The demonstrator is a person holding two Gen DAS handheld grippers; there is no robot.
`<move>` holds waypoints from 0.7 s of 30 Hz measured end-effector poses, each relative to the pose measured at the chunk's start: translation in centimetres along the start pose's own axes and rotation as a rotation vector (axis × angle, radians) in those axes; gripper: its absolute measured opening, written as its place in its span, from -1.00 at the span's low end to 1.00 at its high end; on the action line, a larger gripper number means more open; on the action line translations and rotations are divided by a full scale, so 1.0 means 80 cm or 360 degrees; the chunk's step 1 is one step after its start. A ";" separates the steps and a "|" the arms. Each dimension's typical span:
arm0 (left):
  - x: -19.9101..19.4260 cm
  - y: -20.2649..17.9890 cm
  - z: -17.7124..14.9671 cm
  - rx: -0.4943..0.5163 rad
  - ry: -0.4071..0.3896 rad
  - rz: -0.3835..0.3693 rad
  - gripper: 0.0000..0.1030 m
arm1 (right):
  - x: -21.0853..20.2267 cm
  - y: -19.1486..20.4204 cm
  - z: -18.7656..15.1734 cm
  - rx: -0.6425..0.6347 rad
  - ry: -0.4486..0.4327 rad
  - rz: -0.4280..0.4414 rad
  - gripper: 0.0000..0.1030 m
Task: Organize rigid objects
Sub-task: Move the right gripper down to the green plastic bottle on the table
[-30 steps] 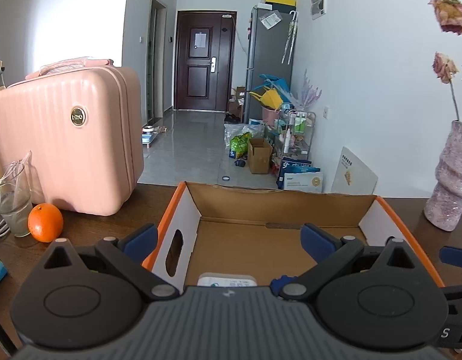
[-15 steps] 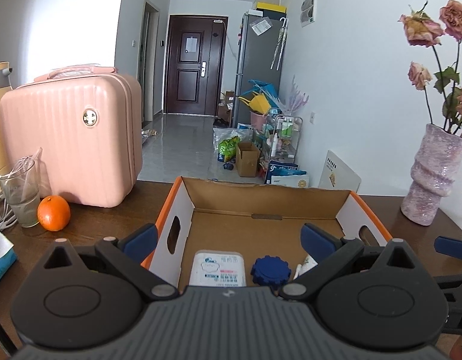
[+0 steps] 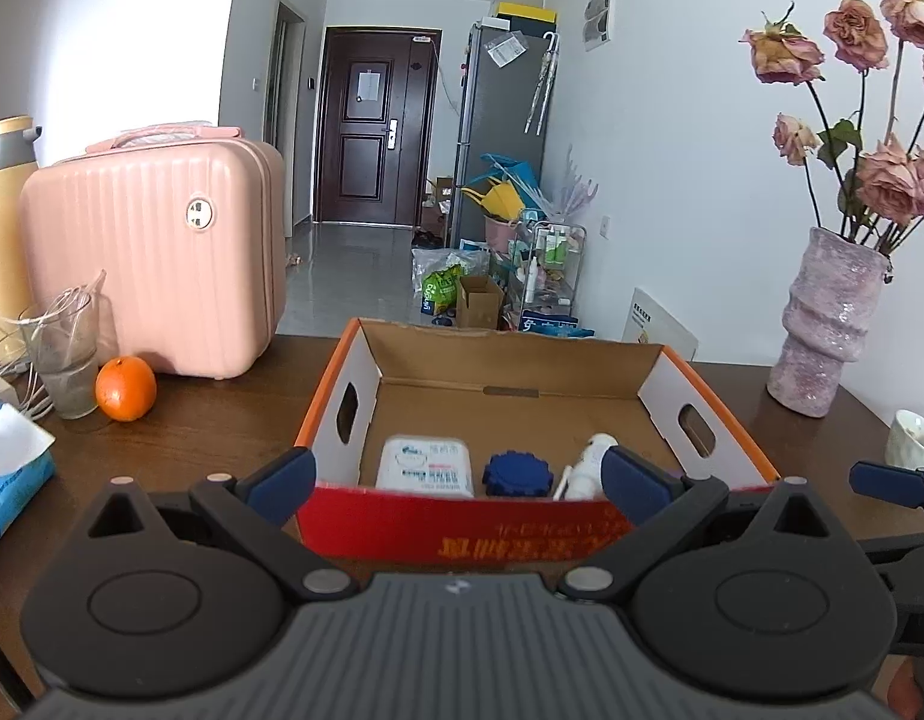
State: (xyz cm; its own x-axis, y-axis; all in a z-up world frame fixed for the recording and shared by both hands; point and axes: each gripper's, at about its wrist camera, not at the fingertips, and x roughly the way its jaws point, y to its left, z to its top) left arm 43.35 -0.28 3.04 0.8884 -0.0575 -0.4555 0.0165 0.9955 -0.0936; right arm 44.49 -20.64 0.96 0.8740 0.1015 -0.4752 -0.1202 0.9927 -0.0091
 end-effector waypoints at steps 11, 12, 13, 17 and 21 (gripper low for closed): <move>-0.034 0.006 -0.030 -0.0013 0.0026 0.0009 1.00 | -0.032 0.004 -0.035 0.0040 0.0031 0.0009 0.99; -0.036 0.005 -0.033 -0.0006 0.0037 0.0008 1.00 | -0.034 0.004 -0.039 0.0044 0.0038 0.0016 0.99; -0.037 0.004 -0.035 0.0005 0.0047 0.0006 1.00 | -0.036 0.005 -0.043 0.0043 0.0044 0.0021 0.99; -0.046 0.002 -0.048 0.0029 0.0063 0.0015 1.00 | -0.048 0.008 -0.054 0.0041 0.0047 0.0023 0.99; -0.057 0.007 -0.058 0.0020 0.0069 0.0018 1.00 | -0.057 0.008 -0.065 0.0050 0.0057 0.0022 0.99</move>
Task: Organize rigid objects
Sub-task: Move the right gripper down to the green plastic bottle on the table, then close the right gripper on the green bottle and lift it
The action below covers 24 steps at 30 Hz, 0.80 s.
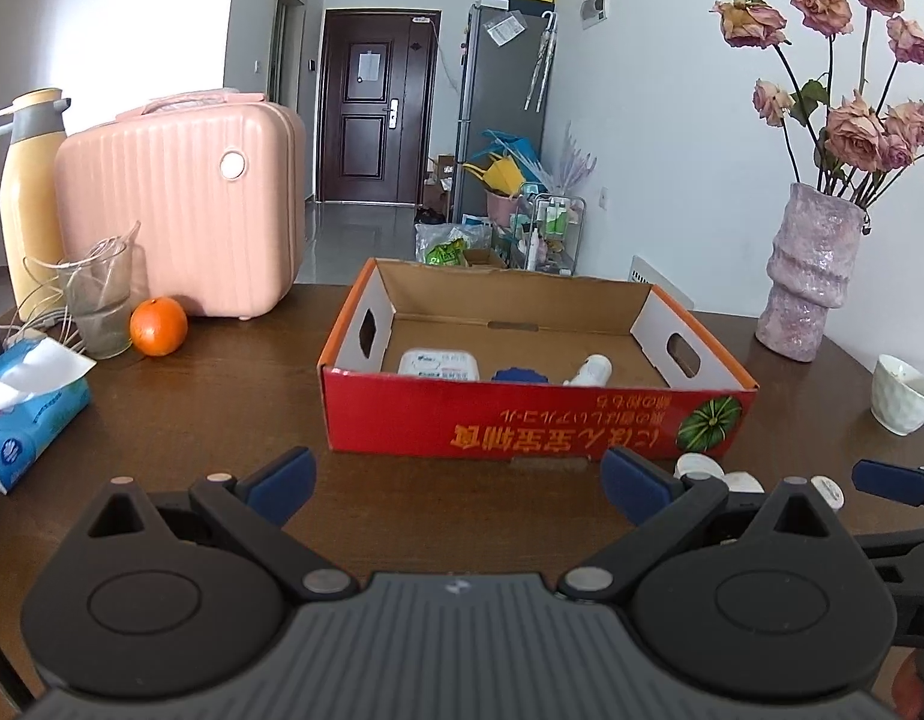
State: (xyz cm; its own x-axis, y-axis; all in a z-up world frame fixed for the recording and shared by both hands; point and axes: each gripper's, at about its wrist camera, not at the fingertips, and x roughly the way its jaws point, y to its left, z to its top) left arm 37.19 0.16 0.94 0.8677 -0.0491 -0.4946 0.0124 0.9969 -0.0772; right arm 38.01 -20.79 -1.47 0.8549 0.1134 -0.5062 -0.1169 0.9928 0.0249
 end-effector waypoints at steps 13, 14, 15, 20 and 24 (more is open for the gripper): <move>-0.023 0.021 -0.031 -0.0012 0.0055 0.0027 1.00 | -0.009 0.011 -0.036 -0.0009 0.0072 0.0013 0.74; -0.024 0.022 -0.033 -0.0015 0.0059 0.0026 1.00 | -0.008 0.013 -0.038 -0.0012 0.0082 0.0015 0.69; -0.025 0.024 -0.034 -0.0018 0.0064 0.0027 1.00 | -0.006 0.015 -0.039 -0.0012 0.0093 0.0013 0.68; -0.029 0.030 -0.039 -0.0030 0.0086 0.0021 1.00 | -0.001 0.017 -0.043 0.0010 0.0140 0.0000 0.50; -0.031 0.035 -0.042 -0.0042 0.0095 0.0004 1.00 | 0.003 0.018 -0.044 0.0020 0.0170 -0.0002 0.40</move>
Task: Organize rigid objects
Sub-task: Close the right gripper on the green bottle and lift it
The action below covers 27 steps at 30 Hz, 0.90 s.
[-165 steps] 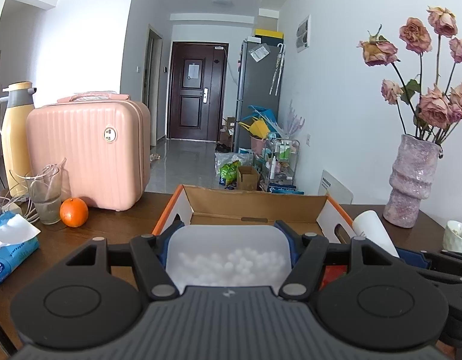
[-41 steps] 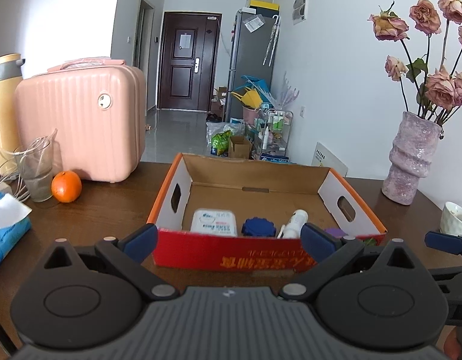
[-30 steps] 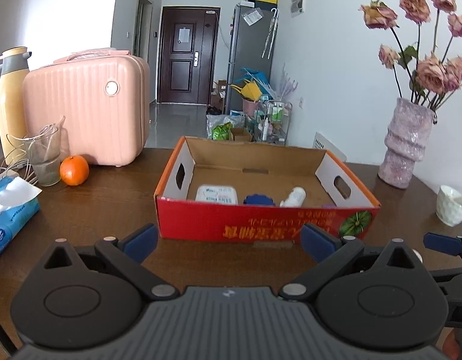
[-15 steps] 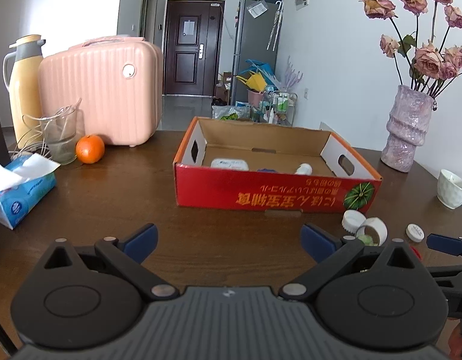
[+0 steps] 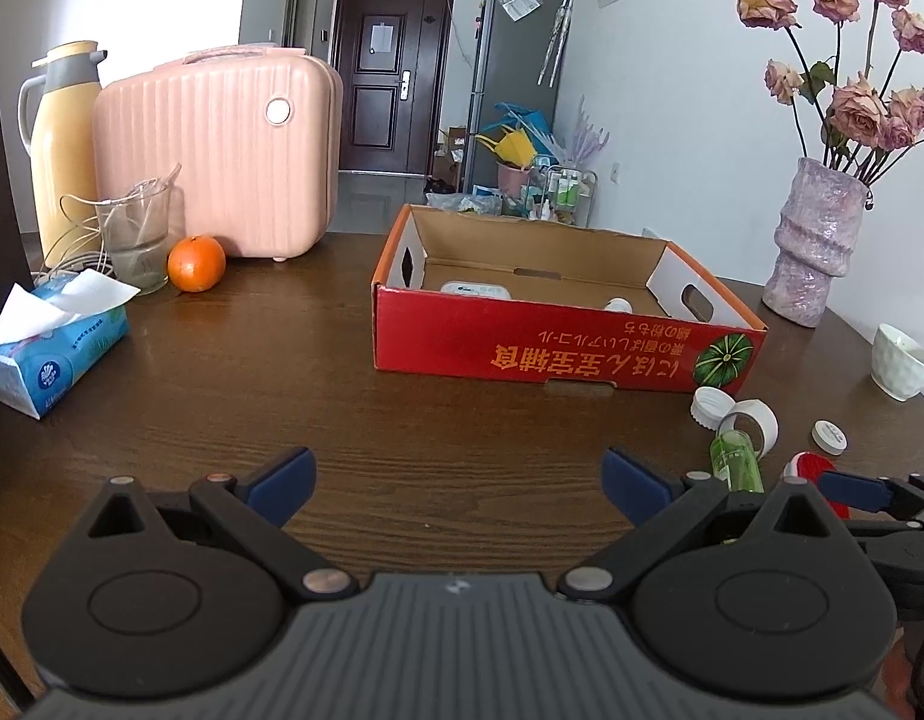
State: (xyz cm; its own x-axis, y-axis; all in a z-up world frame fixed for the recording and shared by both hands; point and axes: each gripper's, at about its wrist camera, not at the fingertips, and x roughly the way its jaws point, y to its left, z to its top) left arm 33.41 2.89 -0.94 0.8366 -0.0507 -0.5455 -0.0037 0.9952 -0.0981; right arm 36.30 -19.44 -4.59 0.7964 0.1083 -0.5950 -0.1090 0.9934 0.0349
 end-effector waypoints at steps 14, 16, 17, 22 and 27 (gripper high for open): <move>0.010 0.012 -0.004 -0.0044 0.0055 0.0012 1.00 | 0.051 0.017 0.007 -0.0030 0.0236 -0.0030 -0.23; 0.010 0.012 -0.003 -0.0045 0.0056 0.0015 1.00 | 0.055 0.014 0.008 -0.0003 0.0232 -0.0014 -0.26; 0.010 0.012 -0.003 -0.0044 0.0056 0.0015 1.00 | 0.055 0.014 0.008 0.0003 0.0231 -0.0007 -0.29; 0.012 0.010 -0.004 -0.0038 0.0067 0.0025 1.00 | 0.050 0.015 0.003 0.0006 0.0200 -0.0001 -0.41; 0.011 0.010 -0.004 -0.0035 0.0059 0.0028 1.00 | 0.040 0.011 0.003 0.0054 0.0136 0.0018 -0.42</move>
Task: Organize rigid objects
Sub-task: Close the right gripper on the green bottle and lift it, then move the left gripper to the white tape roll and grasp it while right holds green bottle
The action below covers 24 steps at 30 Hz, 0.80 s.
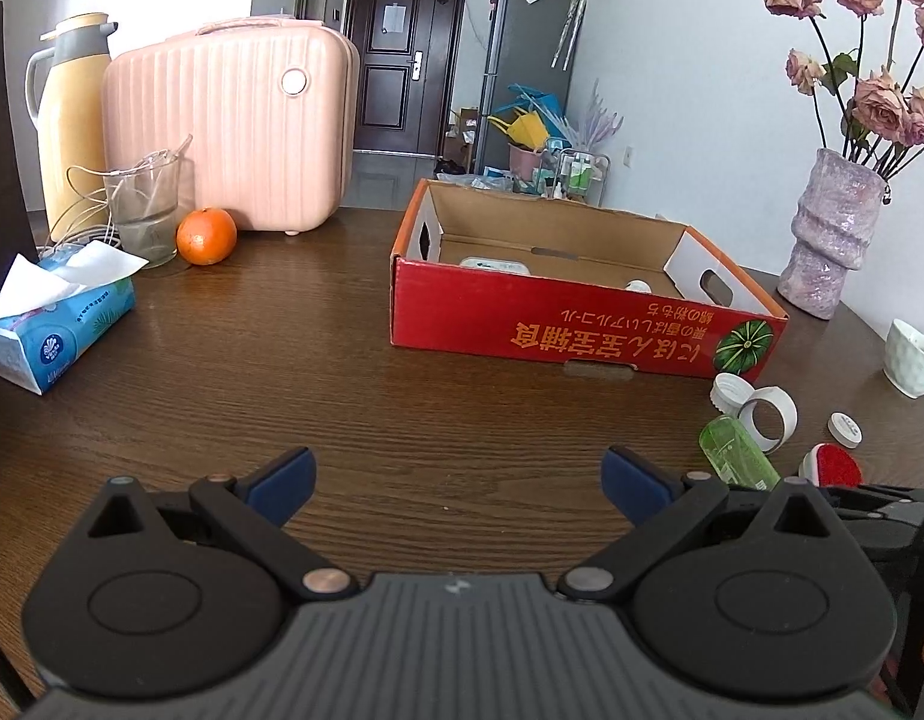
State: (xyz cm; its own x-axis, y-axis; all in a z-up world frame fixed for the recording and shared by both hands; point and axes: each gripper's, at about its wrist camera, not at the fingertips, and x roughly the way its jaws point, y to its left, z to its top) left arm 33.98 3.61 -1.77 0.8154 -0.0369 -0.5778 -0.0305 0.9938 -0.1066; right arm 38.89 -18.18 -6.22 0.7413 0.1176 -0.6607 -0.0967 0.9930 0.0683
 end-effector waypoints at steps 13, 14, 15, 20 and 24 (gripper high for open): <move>0.000 -0.003 -0.001 0.0018 -0.0011 0.0039 1.00 | -0.027 -0.006 -0.001 0.0037 -0.0094 0.0074 -0.41; 0.000 -0.002 -0.001 0.0017 -0.0011 0.0042 1.00 | -0.025 -0.006 -0.002 0.0034 -0.0078 0.0078 -0.41; 0.000 -0.002 -0.001 0.0015 -0.0012 0.0044 1.00 | -0.022 -0.005 -0.002 0.0030 -0.0056 0.0081 -0.41; -0.001 -0.001 -0.001 0.0012 -0.0012 0.0043 1.00 | -0.005 0.001 -0.006 -0.0012 0.0060 0.0073 -0.41; -0.001 0.000 -0.001 0.0007 -0.0008 0.0029 1.00 | 0.004 0.006 -0.002 -0.0076 0.0096 0.0044 -0.41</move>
State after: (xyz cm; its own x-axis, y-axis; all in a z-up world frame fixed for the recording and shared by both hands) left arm 33.86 3.59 -1.78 0.8177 -0.0182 -0.5753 -0.0428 0.9948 -0.0924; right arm 38.98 -17.69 -6.51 0.6968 0.1426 -0.7029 -0.1491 0.9874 0.0526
